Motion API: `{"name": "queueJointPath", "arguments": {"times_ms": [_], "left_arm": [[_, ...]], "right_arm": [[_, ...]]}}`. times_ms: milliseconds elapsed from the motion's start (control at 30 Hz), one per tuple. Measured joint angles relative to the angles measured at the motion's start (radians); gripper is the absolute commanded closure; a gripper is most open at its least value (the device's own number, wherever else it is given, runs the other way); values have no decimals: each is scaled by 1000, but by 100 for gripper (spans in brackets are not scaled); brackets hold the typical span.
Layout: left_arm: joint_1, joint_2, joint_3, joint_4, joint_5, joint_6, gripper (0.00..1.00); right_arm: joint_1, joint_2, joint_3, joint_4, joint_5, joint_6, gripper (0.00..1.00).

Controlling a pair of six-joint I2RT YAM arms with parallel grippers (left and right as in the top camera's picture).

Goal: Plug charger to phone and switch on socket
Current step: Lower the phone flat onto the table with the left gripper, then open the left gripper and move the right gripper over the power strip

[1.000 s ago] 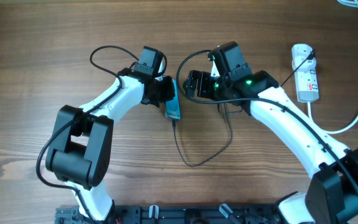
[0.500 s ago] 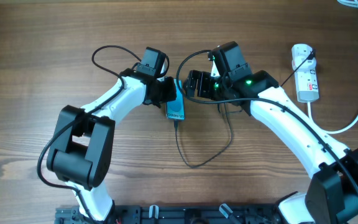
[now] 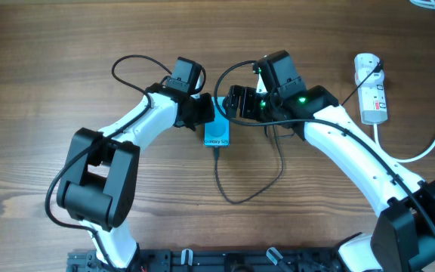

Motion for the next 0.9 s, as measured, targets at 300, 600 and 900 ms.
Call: {"name": "queueJointPath", "arguments": {"times_ms": [300, 600, 900], "left_arm": [[155, 0, 0, -40, 0, -2, 0], [181, 0, 0, -29, 0, -6, 0], [181, 0, 0, -11, 0, -6, 0]], "right_arm": [[0, 0, 0, 0, 0, 0, 0], [0, 0, 0, 61, -1, 29, 0], [0, 0, 0, 87, 3, 280, 63]]}}
